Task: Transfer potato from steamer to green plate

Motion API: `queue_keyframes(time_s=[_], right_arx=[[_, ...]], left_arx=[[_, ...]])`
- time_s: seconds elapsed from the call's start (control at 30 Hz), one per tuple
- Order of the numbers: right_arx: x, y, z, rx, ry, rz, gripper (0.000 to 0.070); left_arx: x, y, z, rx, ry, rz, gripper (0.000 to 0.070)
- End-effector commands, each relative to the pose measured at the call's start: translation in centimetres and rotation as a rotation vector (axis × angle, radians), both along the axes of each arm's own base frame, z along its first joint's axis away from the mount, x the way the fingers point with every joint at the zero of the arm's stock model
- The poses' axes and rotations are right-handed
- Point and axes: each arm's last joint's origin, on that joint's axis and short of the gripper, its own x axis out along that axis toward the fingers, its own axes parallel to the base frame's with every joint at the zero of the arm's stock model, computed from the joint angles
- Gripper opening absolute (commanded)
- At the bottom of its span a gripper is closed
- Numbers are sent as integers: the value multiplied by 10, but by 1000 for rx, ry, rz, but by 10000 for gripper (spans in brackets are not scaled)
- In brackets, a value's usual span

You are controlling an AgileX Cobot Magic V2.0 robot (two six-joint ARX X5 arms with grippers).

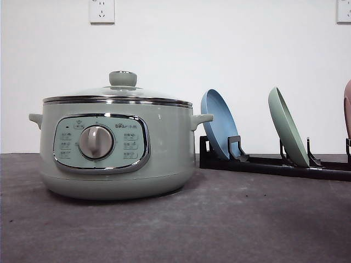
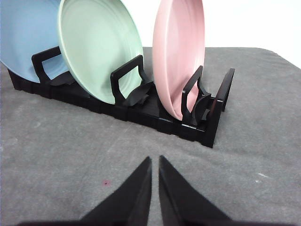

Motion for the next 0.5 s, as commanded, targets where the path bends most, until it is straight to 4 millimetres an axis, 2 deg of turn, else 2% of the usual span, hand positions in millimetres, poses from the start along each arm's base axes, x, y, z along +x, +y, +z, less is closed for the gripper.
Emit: queue_keyframes(time_s=[0.0, 0.1, 0.27, 0.47], right_arx=[[0, 0, 0, -4, -8, -1, 16], [0, 0, 0, -4, -12, 2, 15], [1, 0, 4, 46, -55, -1, 15], [1, 1, 4, 130, -56, 14, 16]], left_arx=[[1, 0, -7, -10, 19, 11, 0], [1, 0, -3, -21, -16, 11, 0], [2, 0, 0, -158, -46, 15, 0], [2, 0, 2, -161, -63, 14, 0]])
